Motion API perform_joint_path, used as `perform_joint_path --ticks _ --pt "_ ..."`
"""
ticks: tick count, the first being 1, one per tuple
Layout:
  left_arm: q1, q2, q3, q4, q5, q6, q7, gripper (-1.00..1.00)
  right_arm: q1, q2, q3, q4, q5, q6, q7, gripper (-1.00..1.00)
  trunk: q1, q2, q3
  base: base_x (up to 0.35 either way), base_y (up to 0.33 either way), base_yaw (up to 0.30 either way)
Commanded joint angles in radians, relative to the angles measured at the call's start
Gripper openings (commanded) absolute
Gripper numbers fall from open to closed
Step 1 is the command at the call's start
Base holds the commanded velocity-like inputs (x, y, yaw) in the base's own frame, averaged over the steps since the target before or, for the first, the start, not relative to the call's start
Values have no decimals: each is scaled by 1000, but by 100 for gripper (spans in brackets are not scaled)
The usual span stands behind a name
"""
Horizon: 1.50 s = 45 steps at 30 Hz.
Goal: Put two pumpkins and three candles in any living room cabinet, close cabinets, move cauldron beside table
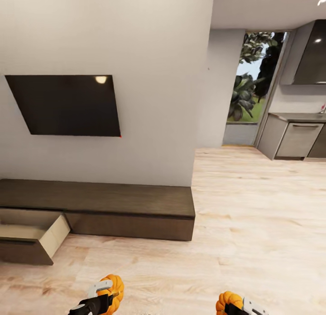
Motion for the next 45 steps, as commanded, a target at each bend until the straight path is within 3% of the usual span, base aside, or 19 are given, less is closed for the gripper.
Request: perform_joint_path --ticks 1,6,9,11,14,45 --pt "-1 1 -8 -3 5 5 11 -100 -1 -1 8 -3 -7 -5 -4 -100 0 -1 -2 0 0 267" --pt "-1 2 -8 -3 6 5 11 -100 -1 0 10 -4 2 -5 -2 -100 0 -1 -7 0 0 260" --pt "-1 2 -8 -3 6 5 10 -100 -1 10 11 -3 49 -5 -3 -100 0 -1 -9 0 0 255" --pt "-1 2 -8 -3 7 5 10 -100 -1 30 10 -1 98 -5 -4 -100 0 -1 -11 0 0 250" --pt "-1 3 -8 -3 9 5 9 -100 -1 51 10 7 135 -5 -4 -100 0 -1 -14 0 0 245" --pt "1 7 6 20 16 5 8 -100 -1 58 11 10 146 -37 -4 -100 0 -1 -50 0 4 215"
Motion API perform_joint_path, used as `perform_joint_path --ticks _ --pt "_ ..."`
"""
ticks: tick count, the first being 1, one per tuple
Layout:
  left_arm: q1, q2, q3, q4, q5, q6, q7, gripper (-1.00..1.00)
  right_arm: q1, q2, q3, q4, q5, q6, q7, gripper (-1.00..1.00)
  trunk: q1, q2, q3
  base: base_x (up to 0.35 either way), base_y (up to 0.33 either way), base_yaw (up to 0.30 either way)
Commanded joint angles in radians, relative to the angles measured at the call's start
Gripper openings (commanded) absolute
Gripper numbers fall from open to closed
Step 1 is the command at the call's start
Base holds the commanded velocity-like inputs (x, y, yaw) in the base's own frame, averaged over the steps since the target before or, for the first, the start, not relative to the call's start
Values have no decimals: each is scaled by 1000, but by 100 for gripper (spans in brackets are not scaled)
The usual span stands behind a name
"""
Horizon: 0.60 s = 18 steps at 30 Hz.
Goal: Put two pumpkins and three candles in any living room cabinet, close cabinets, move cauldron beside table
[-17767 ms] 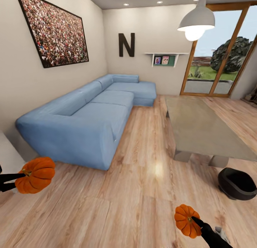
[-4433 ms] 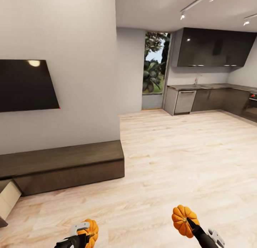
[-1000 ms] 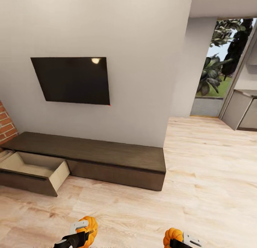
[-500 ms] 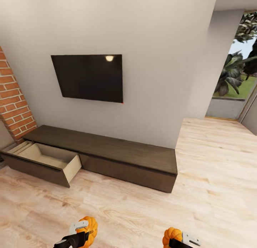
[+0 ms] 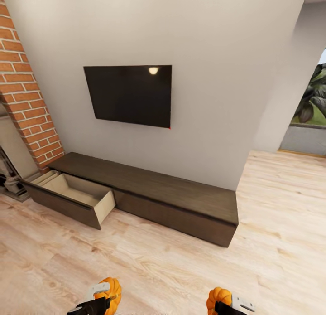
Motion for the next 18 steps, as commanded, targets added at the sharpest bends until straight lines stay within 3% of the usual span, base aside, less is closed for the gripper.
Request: perform_joint_path --ticks 1,5,10,18 --pt "-1 1 -8 1 6 4 11 -100 0 -1 9 -2 -10 -12 -6 -100 0 -1 -3 0 5 176" --pt "-1 13 -2 10 15 4 15 -100 0 11 10 0 -10 -24 -6 -100 0 -1 -8 0 2 173" --pt "-1 34 26 11 69 4 17 -100 0 37 10 3 -10 -26 -7 -100 0 -1 -15 0 0 172" --pt "-1 46 44 14 81 4 29 -100 0 42 10 4 -9 -27 -7 -100 0 -1 -26 0 0 171"
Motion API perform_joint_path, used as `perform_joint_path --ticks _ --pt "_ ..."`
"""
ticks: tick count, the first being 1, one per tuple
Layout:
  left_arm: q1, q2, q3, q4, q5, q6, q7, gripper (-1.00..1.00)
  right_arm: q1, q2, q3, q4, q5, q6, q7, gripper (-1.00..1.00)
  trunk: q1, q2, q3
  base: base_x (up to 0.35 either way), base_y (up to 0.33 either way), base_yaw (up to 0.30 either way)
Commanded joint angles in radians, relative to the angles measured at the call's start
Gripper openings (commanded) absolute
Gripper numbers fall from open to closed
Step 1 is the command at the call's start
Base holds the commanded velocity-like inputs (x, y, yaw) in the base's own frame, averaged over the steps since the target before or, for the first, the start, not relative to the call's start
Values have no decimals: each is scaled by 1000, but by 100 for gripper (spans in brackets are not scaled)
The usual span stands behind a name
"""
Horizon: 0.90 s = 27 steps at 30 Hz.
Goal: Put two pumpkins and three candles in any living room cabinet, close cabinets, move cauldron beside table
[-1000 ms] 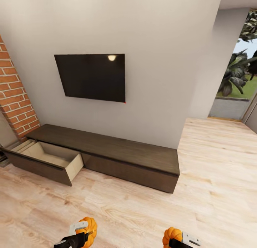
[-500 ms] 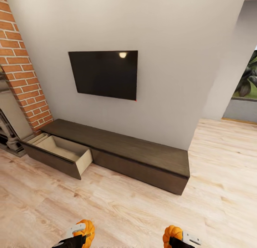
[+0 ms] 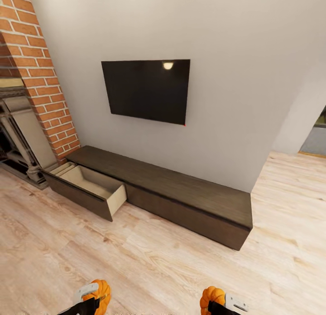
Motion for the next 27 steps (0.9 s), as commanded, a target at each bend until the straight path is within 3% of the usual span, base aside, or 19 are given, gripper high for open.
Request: perform_joint_path --ticks 1,15,19,27 --pt "0 2 -7 -3 7 5 11 -100 -1 -1 9 -3 -9 -5 -6 -100 0 -1 -3 0 0 171" --pt "0 4 -3 -2 6 3 10 -100 -1 -2 8 19 -11 -8 -17 -100 0 -1 -22 0 0 169" --pt "0 4 -3 -2 6 3 10 -100 -1 0 7 79 -12 -46 -58 -100 0 -1 -28 0 0 168" --pt "0 4 -3 -2 5 3 9 -100 -1 0 7 90 -11 -64 -98 -100 0 -1 -39 0 0 168"
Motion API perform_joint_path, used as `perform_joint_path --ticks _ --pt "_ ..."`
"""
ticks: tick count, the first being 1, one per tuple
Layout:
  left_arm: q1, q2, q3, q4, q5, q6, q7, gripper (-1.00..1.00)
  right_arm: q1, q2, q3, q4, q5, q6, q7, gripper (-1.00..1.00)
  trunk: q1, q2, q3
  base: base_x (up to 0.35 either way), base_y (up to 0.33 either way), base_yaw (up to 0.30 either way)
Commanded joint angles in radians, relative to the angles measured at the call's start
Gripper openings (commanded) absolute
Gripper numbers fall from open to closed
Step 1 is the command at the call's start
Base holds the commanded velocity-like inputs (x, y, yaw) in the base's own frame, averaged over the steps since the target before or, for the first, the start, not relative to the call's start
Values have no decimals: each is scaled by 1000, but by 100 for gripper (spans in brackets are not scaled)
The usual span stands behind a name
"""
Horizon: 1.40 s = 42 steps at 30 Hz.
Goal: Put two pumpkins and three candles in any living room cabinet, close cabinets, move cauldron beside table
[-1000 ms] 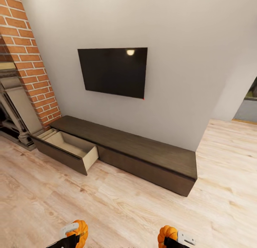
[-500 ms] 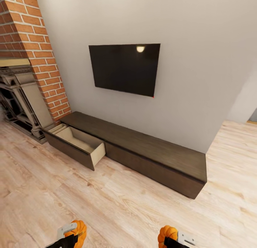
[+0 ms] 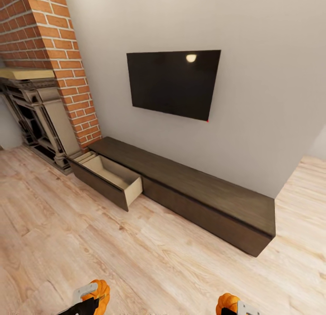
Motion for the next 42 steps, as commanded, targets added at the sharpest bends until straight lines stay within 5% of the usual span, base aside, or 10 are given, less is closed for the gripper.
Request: perform_joint_path --ticks 1,20,42 --pt "0 1 -9 -3 5 5 11 -100 0 -1 9 -3 -9 -4 -5 -100 0 -1 -2 0 0 167" --pt "0 1 -9 -3 4 5 11 -100 -1 -2 10 -13 -8 -11 -5 -100 0 -1 -13 0 0 51" --pt "0 1 -10 -3 4 5 10 -100 0 -2 10 -13 -6 -10 -6 -100 0 -1 -13 0 0 281"
